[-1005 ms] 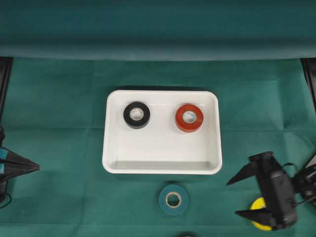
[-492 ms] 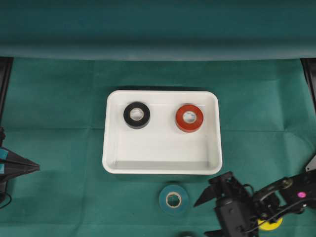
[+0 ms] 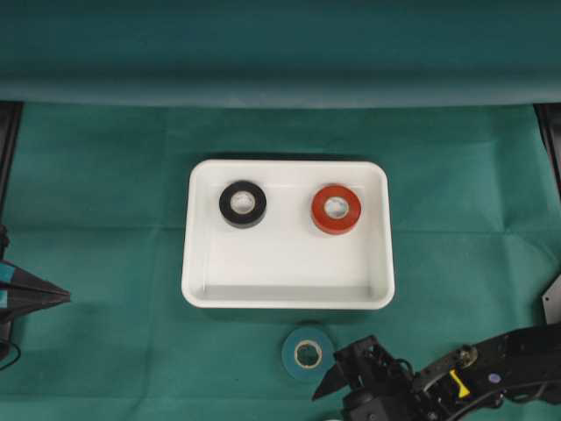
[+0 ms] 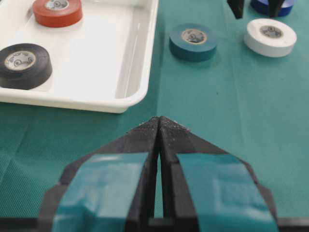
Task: Put the tape into the white case with the right arm.
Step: 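Lower the right gripper onto the white tape roll and grasp it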
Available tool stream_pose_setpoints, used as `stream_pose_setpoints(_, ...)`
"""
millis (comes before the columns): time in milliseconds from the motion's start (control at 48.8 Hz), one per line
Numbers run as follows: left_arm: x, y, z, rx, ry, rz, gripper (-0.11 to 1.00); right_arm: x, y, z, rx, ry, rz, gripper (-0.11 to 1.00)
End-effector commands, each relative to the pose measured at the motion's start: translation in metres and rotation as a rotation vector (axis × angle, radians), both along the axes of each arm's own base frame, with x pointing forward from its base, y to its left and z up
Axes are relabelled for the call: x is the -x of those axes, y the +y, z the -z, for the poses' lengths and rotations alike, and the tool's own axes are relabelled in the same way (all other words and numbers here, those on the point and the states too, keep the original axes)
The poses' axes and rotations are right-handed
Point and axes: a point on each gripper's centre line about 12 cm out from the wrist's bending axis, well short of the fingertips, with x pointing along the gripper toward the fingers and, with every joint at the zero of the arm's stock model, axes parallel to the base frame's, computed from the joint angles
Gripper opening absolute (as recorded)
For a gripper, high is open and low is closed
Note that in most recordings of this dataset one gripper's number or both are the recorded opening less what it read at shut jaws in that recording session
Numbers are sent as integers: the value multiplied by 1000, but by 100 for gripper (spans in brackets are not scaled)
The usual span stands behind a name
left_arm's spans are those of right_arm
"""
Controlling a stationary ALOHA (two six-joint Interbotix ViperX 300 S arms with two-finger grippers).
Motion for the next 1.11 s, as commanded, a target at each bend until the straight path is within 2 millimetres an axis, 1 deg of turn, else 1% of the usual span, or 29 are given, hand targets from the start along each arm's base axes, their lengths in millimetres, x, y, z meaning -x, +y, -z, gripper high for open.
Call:
stream_pose_setpoints(0,-1,0,-5,1,-14,0,0,-7,5,-9,-7,-30,-9,68)
stream_pose_setpoints(246,-1,0,-5,1,-15,0,0,-7,4,-8,-7,-27,-7,68)
stream_pose_setpoints(738,-1,0,-5,1,-14,0,0,-16,7,21,10,39,-5,68)
stream_pose_setpoints(1026,-1,0,-5,1,-14,0,0,-19,8,22,9,39,-4,68)
stream_pose_setpoints(1087,-1,0,-5,1,-14,0,0,-19,8,22,10,39,-5,66)
